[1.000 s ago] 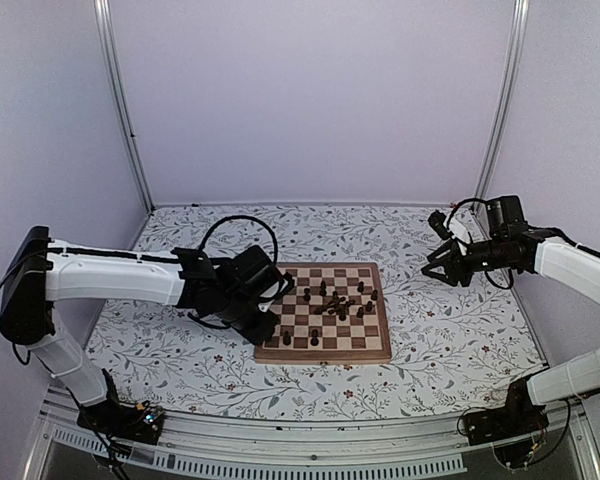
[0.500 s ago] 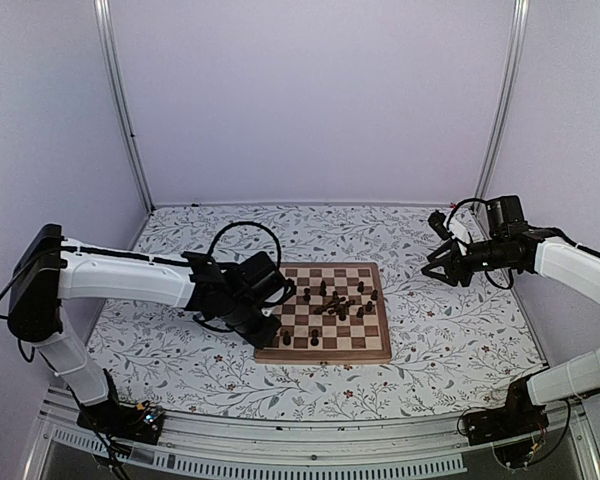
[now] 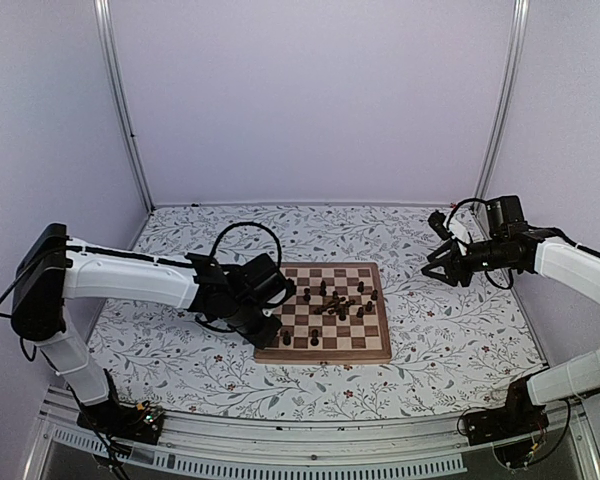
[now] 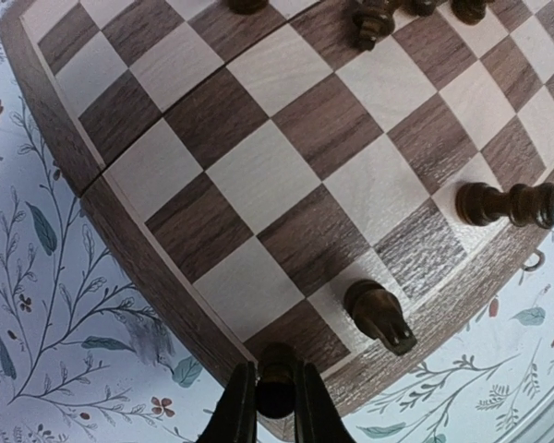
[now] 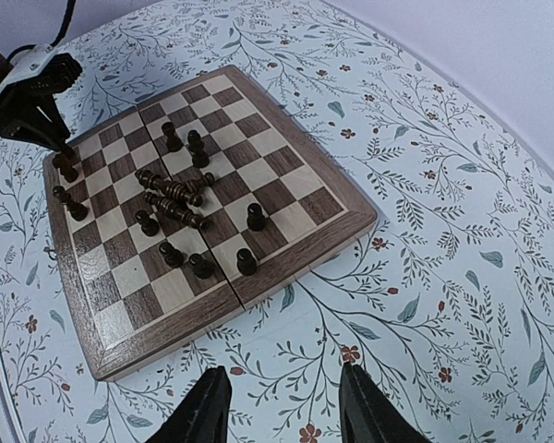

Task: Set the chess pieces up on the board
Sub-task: Place the chess piece on the chessboard.

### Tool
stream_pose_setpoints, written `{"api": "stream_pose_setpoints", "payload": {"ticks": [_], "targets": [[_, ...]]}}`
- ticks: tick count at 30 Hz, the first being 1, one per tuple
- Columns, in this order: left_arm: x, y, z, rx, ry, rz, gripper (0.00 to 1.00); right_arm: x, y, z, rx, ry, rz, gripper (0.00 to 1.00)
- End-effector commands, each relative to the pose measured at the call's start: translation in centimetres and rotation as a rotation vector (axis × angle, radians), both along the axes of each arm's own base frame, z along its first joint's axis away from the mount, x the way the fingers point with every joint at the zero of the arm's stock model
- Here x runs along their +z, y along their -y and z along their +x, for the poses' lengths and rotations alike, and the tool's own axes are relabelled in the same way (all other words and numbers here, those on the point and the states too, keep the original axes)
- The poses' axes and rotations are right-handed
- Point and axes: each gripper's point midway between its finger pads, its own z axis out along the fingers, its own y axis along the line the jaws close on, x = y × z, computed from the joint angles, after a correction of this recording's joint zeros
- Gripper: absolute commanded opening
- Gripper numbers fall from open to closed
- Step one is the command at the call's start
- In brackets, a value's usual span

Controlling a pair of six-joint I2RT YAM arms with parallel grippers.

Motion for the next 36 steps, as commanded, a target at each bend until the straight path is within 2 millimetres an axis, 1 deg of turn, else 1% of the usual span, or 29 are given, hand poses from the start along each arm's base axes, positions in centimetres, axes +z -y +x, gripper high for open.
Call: {"api": "stream_pose_setpoints", "payload": {"ticks": [1, 4, 11, 19, 24, 30, 32, 36], "targets": [[-0.2, 0.5, 0.0, -0.005, 0.014, 0.000, 0.08, -0.9, 0.1, -0.2, 0.001, -0.020, -0.007, 0.44], [-0.1, 0.6, 0.0, -0.007, 0.011, -0.004, 0.08, -0.9, 0.1, -0.2, 0.001, -0.021, -0.007, 0.44], [0.1, 0.8, -0.4, -0.014, -0.006, -0.019, 0.14, -1.0, 0.1, -0.1, 0.001, -0.022, -0.008, 0.44], [0.5, 0.9, -0.6, -0.021, -0.017, -0.030, 0.16, -1.1, 0.1, -0.2, 0.001, -0.026, -0.009, 0.44], [1.1, 1.1, -0.4, -0.024, -0.012, -0.031, 0.17, -1.0, 0.1, -0.2, 0.003, -0.024, -0.008, 0.44], [2.8, 1.0, 0.4, -0.023, 0.030, -0.005, 0.31, -1.0, 0.1, -0.2, 0.004, -0.026, -0.007, 0.44], [4.0, 1.2, 0.8, -0.026, 0.053, -0.009, 0.34, -1.0, 0.0, -0.2, 0.005, -0.025, -0.006, 0.44], [6.6, 2.7, 1.8, -0.050, 0.108, -0.065, 0.37, -1.1, 0.1, -0.2, 0.005, -0.026, -0.007, 0.44]]}}
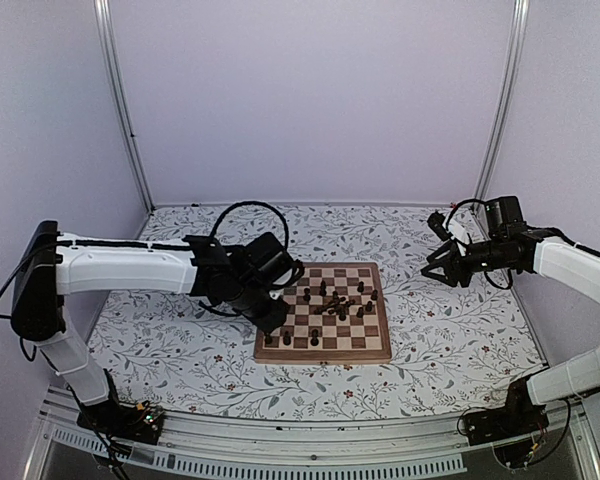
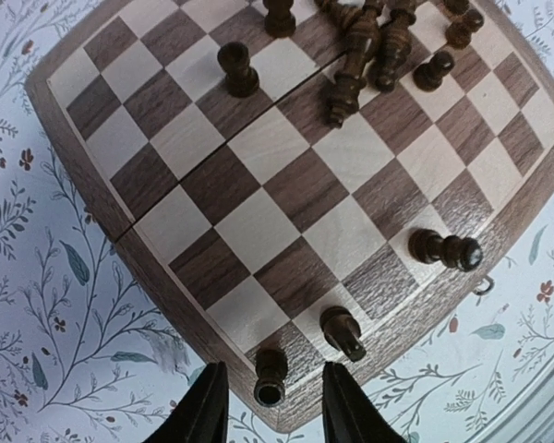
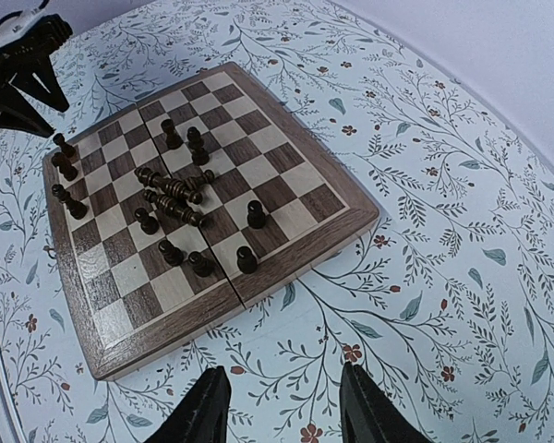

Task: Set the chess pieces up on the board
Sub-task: Place the chess piece on the chessboard, then pick up the chess piece from the chessboard.

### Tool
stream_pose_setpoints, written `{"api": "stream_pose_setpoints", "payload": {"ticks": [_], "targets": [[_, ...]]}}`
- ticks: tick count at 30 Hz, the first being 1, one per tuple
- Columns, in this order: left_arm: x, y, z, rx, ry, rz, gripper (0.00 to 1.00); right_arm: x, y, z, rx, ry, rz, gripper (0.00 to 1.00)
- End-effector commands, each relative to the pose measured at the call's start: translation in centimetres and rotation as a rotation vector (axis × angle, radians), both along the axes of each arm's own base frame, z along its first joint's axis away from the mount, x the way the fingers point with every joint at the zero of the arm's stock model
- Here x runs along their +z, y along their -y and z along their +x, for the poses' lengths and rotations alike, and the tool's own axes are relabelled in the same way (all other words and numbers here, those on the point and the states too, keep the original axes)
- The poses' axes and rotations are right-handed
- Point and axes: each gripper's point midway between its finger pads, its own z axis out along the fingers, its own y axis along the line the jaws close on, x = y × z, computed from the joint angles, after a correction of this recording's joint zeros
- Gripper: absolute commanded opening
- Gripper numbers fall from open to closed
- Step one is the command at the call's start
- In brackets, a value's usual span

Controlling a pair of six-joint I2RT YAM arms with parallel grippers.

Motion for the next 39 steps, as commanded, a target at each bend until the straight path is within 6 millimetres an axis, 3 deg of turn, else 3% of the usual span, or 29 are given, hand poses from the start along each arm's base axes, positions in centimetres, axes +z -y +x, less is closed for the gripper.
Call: {"api": "stream_pose_setpoints", "payload": {"ticks": [1, 8, 15, 31, 39], "targets": [[3.5, 1.5, 1.1, -0.036, 0.082, -0.051, 0.37, -0.8, 0.1, -0.2, 0.004, -0.018, -0.006, 0.44], [4.0, 4.3, 6.3, -0.028, 0.117, -0.094, 0.33, -0.9, 0.2, -0.2, 0.002, -0.017, -0.013, 0.44], [2.2, 6.1, 9.6, -0.037, 0.074, -0.105, 0.36, -0.7, 0.4, -0.1, -0.008, -0.001, -0.020, 0.44], [-1.7, 7.3, 11.6, -0.029, 0.017, -0.068, 0.28, -0.8, 0.4, -0.1, -0.006, 0.005, -0.031, 0.44], [-2.9, 6.5, 11.9, -0.003, 0.019, -0.012, 0.26, -0.6, 0.5, -0.1, -0.006, 0.010, -0.031, 0.45]]}}
